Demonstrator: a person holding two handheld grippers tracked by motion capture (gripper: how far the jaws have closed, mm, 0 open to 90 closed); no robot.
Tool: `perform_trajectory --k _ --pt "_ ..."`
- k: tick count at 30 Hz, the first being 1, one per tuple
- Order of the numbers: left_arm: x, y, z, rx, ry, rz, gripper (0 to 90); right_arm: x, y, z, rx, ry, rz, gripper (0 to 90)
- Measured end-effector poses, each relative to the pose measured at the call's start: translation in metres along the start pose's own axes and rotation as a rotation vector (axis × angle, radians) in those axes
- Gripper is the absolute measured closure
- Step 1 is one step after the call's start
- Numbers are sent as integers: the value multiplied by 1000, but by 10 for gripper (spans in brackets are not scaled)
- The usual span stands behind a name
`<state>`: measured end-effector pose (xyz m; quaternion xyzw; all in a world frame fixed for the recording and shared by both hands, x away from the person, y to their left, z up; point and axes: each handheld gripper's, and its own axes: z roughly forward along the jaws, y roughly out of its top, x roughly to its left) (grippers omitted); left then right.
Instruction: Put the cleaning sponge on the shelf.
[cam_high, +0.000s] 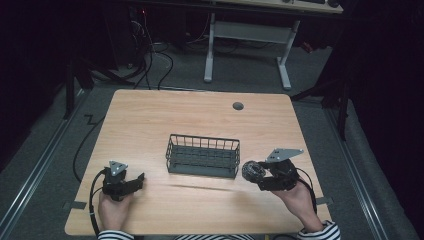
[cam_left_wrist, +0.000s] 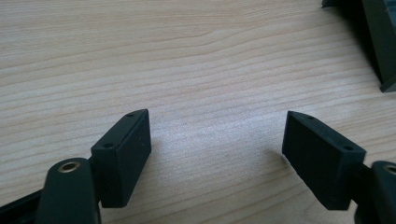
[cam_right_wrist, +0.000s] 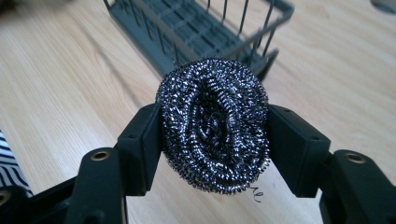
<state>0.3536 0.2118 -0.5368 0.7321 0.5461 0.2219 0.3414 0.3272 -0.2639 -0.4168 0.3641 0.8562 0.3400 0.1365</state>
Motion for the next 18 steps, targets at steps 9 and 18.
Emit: perform_trajectory --k 9,18 --pt "0 0 0 0 0 0 243 0 36 -4 -44 18 -32 391" --pt "0 0 0 -3 -3 -5 242 1 63 17 -41 43 -40 391"
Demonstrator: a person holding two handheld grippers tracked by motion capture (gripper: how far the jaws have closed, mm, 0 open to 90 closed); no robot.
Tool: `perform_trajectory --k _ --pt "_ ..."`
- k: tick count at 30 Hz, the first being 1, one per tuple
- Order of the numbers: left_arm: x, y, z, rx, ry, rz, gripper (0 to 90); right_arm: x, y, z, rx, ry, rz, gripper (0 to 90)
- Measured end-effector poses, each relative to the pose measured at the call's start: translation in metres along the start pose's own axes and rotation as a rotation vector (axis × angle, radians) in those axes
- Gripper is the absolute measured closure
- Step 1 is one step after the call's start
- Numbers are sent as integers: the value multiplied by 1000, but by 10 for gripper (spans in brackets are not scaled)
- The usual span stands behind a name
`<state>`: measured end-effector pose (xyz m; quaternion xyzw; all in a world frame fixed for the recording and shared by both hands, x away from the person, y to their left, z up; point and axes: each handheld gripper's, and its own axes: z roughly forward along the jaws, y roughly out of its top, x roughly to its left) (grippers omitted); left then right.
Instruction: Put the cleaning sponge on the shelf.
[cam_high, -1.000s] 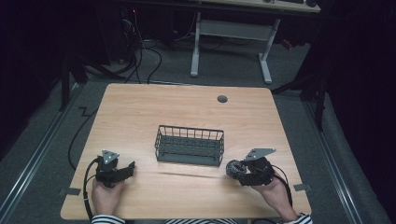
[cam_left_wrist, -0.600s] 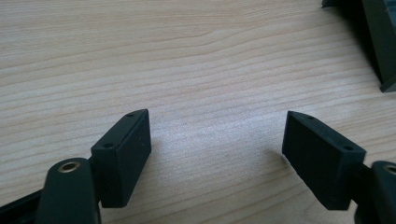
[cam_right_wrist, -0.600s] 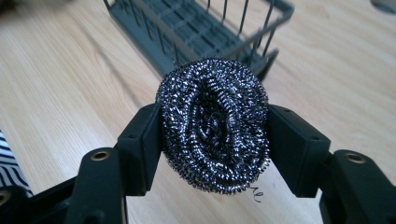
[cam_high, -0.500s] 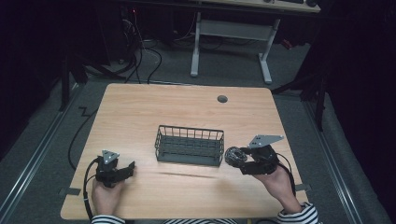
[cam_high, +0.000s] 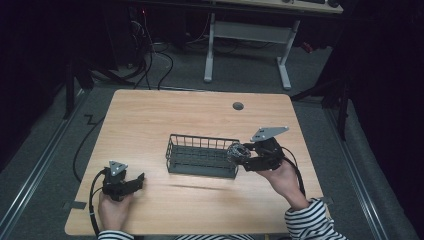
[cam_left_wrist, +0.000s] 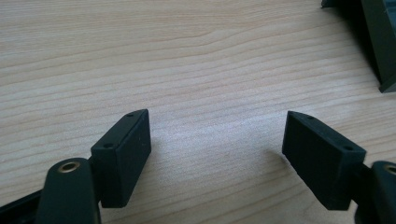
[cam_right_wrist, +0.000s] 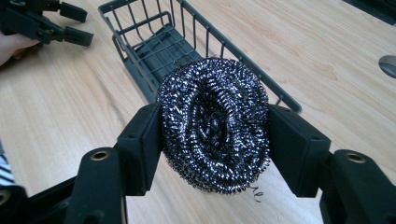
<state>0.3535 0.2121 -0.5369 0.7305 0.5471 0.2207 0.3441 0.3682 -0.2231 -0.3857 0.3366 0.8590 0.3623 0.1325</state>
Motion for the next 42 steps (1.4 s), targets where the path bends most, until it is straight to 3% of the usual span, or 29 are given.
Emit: perform_trajectory --k 9,22,34,42 --pt "0 0 0 -1 -2 -3 242 -2 16 32 43 12 2 390" --pt "1 0 0 0 -6 -4 241 -7 18 68 146 -3 19 382" --pt "1 0 0 0 -6 -4 241 -8 17 76 189 -12 35 353" --pt "0 0 0 -2 -4 -2 241 -11 17 72 163 15 61 332"
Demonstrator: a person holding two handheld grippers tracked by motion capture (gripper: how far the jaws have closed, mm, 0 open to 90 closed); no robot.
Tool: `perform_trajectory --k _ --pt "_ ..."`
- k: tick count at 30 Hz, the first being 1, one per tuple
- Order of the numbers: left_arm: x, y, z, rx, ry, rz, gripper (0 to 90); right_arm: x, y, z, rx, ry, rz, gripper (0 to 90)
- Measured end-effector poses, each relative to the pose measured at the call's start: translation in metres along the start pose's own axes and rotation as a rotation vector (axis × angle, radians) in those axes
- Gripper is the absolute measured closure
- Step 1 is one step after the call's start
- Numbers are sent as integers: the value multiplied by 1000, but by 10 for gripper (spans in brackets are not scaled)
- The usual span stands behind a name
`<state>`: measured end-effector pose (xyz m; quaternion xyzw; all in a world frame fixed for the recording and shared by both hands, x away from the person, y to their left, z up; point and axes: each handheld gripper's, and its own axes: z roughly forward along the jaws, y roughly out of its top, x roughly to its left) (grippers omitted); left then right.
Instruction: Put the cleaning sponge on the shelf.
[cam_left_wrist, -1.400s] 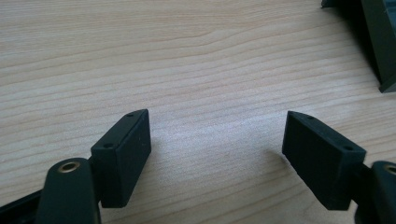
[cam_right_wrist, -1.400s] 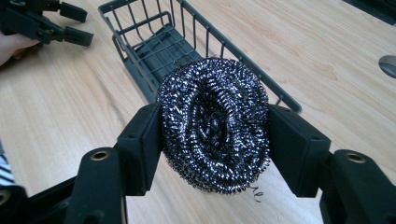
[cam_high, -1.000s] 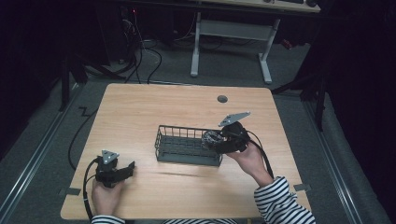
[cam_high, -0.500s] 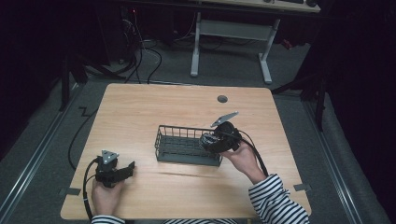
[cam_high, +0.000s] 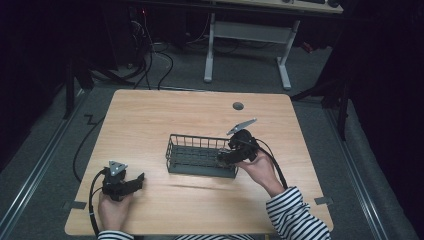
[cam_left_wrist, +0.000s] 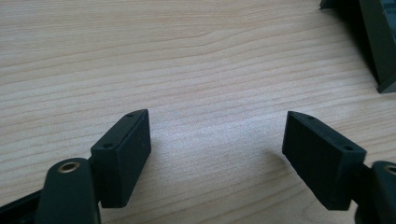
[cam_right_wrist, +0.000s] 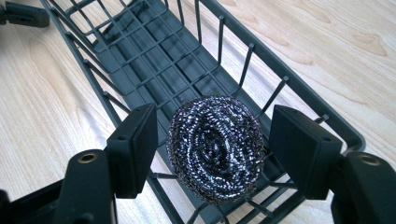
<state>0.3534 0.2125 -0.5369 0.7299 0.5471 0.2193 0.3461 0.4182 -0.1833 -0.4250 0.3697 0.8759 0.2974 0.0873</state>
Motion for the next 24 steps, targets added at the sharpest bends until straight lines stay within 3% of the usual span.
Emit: perform_trajectory --k 9,24 --pt "0 0 0 2 -2 -1 242 -2 -4 -20 -76 -12 -3 333" --pt "1 0 0 1 -4 -3 241 -20 -24 -57 -152 -57 50 350"
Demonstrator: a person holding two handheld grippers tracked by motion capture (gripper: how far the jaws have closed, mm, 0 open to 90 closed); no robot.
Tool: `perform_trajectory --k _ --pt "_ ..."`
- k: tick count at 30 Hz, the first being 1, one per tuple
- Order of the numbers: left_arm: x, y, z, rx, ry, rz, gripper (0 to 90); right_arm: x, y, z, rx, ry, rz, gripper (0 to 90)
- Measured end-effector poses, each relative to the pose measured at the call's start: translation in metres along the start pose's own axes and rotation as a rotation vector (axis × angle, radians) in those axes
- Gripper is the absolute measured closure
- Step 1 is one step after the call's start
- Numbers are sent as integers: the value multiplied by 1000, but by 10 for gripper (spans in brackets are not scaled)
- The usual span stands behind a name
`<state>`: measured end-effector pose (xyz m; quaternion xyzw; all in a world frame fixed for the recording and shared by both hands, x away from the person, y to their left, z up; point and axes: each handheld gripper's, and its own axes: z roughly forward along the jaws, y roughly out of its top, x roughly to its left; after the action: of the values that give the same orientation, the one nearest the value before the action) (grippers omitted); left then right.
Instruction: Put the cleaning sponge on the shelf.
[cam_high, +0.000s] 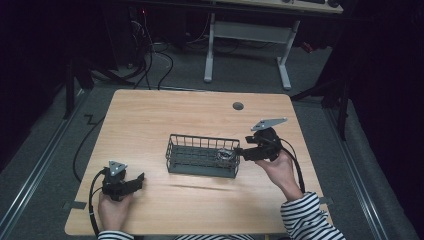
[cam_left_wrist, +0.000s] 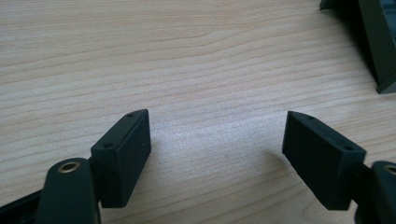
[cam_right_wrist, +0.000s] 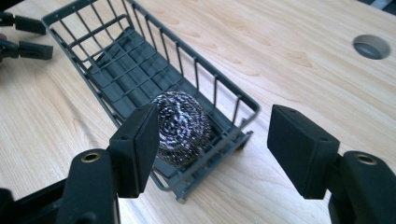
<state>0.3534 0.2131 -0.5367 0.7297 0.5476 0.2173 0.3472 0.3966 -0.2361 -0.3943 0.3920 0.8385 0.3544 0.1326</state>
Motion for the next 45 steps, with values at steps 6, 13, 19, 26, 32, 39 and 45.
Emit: perform_trajectory --k 6,13,19,26,32,39,45 --pt "0 0 0 0 0 0 242 -5 -9 -16 -43 -11 25 362" --pt "0 0 0 0 1 1 242 -13 -21 -28 -47 -30 54 360" --pt "0 0 0 1 2 1 243 -15 -28 -41 -62 -60 57 359" --pt "0 0 0 1 2 1 242 -21 -45 -50 -85 -78 90 361" --pt "-1 0 0 0 5 3 242 -27 -64 -58 -111 -93 127 366" --pt "-1 0 0 1 6 5 242 -33 -84 -63 -131 -100 165 367" --pt "-1 0 0 3 9 10 242 -35 -98 -61 -141 -111 173 357"
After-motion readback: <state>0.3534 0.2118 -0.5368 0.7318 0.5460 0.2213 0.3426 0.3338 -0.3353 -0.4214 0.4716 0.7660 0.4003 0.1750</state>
